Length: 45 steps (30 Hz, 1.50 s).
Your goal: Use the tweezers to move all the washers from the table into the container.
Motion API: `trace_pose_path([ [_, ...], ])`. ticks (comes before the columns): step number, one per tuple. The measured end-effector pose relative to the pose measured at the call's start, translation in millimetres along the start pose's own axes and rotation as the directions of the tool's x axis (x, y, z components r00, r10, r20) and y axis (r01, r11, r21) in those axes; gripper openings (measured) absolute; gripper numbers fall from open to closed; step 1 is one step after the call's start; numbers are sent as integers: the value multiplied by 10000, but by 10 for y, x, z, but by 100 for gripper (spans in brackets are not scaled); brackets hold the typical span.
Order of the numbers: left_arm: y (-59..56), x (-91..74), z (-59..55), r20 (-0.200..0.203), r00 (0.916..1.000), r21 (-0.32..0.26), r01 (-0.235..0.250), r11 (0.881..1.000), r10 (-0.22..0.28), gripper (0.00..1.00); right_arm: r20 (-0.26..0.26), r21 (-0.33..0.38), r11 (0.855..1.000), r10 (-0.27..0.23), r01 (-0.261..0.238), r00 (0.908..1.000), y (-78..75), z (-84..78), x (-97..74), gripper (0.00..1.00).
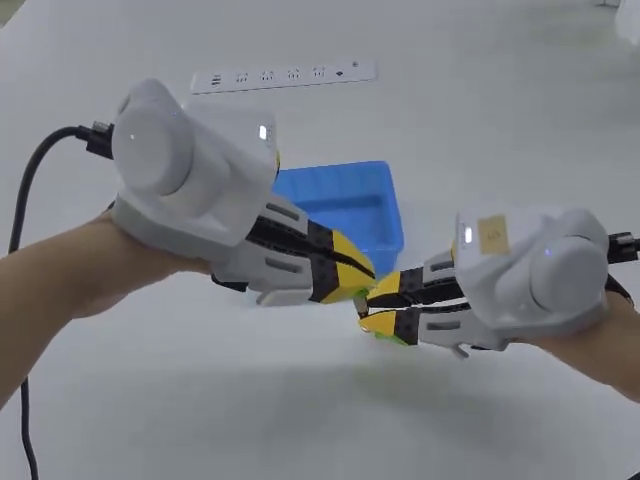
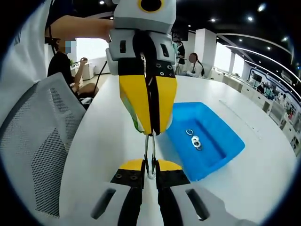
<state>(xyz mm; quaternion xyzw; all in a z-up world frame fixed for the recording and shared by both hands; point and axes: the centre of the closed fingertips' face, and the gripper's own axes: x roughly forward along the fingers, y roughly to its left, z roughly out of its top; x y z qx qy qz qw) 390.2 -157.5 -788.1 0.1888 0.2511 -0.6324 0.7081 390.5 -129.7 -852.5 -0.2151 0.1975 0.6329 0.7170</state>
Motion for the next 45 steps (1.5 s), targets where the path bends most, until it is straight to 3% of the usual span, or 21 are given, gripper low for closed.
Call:
trace_pose_path([
  [7,6,17,-37,-22,10000,-136,56,9999,-56,6,-36,92,9999,82,-81,10000,6,-27,28,10],
  [17,4,30,13,90,9998,-142,156,9998,-155,6,133,398,9992,-2,-3,9999,-4,-10,8,10],
  [45,-21,92,11,129,9994,-345,318,9989,-313,6,148,691,9976,-31,21,9999,18,-25,1,12],
])
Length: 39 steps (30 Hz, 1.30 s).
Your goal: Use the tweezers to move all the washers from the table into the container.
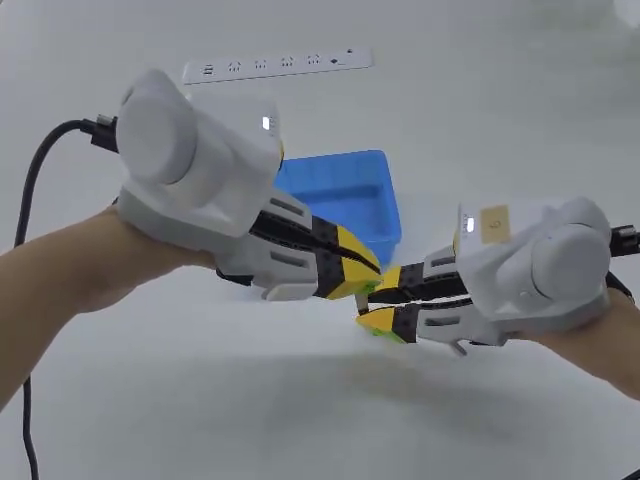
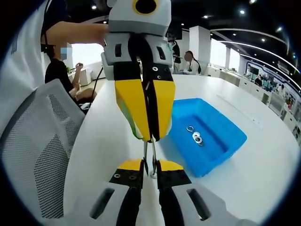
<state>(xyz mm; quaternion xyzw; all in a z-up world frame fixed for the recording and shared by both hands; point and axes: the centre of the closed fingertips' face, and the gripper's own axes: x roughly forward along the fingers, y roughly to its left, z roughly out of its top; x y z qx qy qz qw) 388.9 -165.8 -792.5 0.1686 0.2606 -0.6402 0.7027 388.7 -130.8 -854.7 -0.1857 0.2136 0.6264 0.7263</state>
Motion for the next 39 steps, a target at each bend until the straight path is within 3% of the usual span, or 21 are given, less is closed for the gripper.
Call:
trace_pose_path([
  [10,1,13,11,132,9999,-145,68,9999,-66,6,-134,-208,9996,-169,166,9998,-6,-5,-3,10],
  [18,-3,-97,27,105,9998,51,-164,9999,164,6,-160,-283,9994,-201,196,9997,8,72,-22,10],
  [31,19,-496,272,370,9977,512,-588,9970,569,6,240,-681,9965,-468,483,9986,-59,535,-92,10],
  [39,159,-745,430,408,9938,1096,-1072,9882,1032,6,344,-1527,9860,-622,667,9975,-255,856,-83,10],
])
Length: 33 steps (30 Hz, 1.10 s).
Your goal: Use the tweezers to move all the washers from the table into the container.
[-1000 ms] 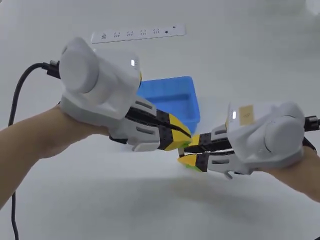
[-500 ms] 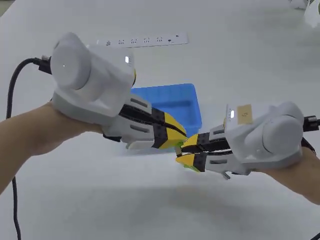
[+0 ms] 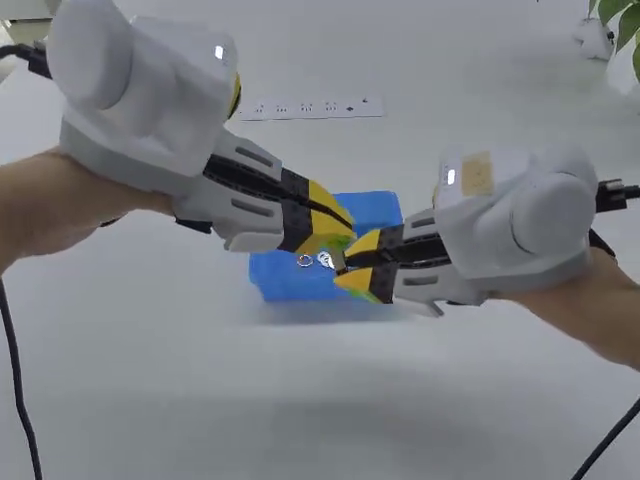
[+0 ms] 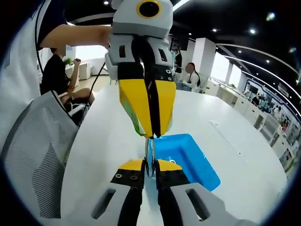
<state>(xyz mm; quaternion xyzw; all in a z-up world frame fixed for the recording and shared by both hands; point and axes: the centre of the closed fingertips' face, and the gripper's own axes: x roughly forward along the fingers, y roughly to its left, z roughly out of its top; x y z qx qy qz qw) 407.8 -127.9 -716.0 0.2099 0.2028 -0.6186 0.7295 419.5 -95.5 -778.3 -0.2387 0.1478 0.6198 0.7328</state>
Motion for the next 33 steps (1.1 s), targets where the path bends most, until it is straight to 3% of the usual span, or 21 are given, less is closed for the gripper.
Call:
trace_pose_path([
  [5,149,-48,10,-27,9999,185,-163,9997,164,6,-13,-296,9995,-138,138,9999,-156,67,67,10],
  [11,333,3,-56,-115,9999,314,-58,9995,61,6,-61,-296,9994,-194,192,9998,-307,17,166,10],
  [16,530,97,-175,-171,9998,170,-29,9999,32,6,-127,-86,9999,-149,148,9998,-460,-106,288,10],
  [19,643,188,-320,-372,9993,31,69,10000,-67,6,-274,76,10000,-19,21,9996,-508,-231,405,10],
  [26,726,349,-560,-648,9971,-477,363,9982,-393,6,-644,263,9992,328,-312,9974,-519,-464,574,10],
  [33,746,401,-616,-661,9966,-600,444,9972,-484,6,-642,458,9985,338,-309,9974,-524,-539,595,10],
])
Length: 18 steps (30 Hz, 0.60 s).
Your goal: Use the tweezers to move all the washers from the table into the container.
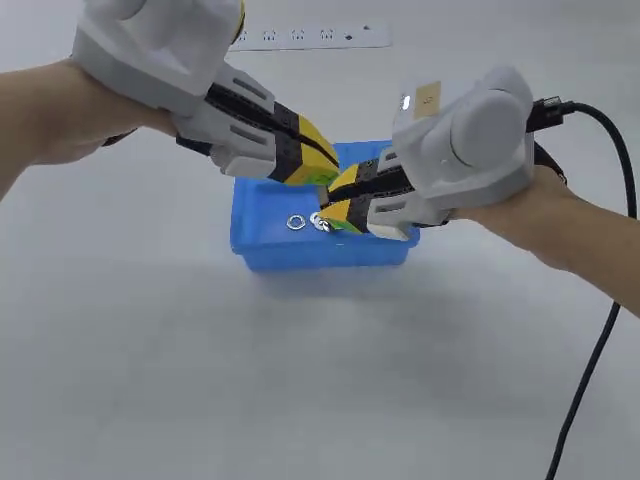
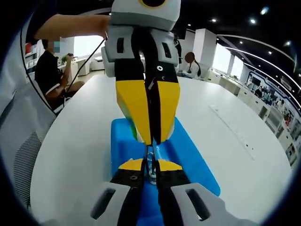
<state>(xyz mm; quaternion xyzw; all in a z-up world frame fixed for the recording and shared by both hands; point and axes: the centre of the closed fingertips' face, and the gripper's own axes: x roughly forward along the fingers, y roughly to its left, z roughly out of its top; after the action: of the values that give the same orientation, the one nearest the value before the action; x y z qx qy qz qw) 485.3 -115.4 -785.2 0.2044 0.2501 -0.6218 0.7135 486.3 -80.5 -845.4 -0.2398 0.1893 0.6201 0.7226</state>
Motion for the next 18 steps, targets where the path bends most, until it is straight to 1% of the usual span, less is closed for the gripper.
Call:
trace_pose_path([
  [1,-11,-11,17,-11,10000,8,6,10000,-6,6,23,51,10000,-17,17,10000,1,1,0,11],
  [3,-6,-12,15,-40,10000,66,-15,10000,15,6,87,283,9996,-4,1,10000,13,3,-2,11],
  [7,-28,-32,43,-25,10000,181,-50,9998,51,6,123,381,9993,-65,60,9999,15,9,-16,13],
  [8,-33,-42,59,-3,10000,235,-73,9997,73,6,130,387,9992,-93,88,9999,12,17,-24,13],
  [9,-53,-71,111,55,9999,351,-144,9993,142,6,131,383,9992,-111,106,9999,10,26,-31,13],
  [10,-61,-88,137,121,9998,329,-149,9993,145,6,126,356,9993,-138,134,9998,8,34,-40,13],
  [12,-71,-118,177,189,9996,407,-231,9989,224,6,221,238,9995,-205,200,9995,12,83,-79,12],
  [15,-88,-164,216,269,9992,419,-307,9986,296,6,295,218,9994,-265,259,9992,6,88,-96,12],
  [18,-140,-215,276,312,9989,562,-367,9977,349,6,390,216,9992,-350,342,9986,26,155,-174,11],
])
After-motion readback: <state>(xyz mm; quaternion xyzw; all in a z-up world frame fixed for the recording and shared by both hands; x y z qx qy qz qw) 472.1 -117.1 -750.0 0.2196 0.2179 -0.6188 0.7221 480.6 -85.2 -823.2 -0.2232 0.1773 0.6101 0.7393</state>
